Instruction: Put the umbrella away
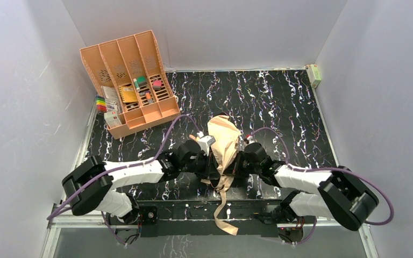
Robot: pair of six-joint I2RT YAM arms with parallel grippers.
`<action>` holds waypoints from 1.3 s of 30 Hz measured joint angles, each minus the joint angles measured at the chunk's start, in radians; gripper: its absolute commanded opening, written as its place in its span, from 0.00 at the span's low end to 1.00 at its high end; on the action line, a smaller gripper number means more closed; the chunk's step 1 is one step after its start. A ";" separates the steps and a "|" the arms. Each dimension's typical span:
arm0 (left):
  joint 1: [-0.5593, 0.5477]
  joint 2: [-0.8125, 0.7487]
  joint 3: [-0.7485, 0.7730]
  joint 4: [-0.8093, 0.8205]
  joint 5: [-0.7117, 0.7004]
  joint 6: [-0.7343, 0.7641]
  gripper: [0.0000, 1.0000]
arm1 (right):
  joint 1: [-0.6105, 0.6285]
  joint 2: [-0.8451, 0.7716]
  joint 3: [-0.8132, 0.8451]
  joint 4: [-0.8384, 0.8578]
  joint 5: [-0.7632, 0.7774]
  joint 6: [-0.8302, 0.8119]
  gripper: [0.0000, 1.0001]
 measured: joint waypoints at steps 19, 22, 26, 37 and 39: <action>-0.015 0.179 -0.053 0.230 -0.087 -0.050 0.17 | 0.000 -0.497 0.139 -0.439 0.094 -0.059 0.00; -0.019 0.192 -0.060 0.236 -0.088 -0.052 0.27 | 0.000 -0.423 0.159 -0.352 0.064 -0.077 0.00; -0.028 0.204 -0.064 0.240 -0.096 -0.053 0.43 | 0.000 -0.273 0.192 -0.262 0.044 -0.085 0.00; -0.060 0.203 -0.074 0.265 -0.124 -0.053 0.42 | 0.000 -0.100 0.201 -0.167 0.034 -0.076 0.00; -0.065 0.203 -0.077 0.265 -0.132 -0.055 0.41 | 0.000 -0.089 0.190 -0.140 0.025 -0.072 0.00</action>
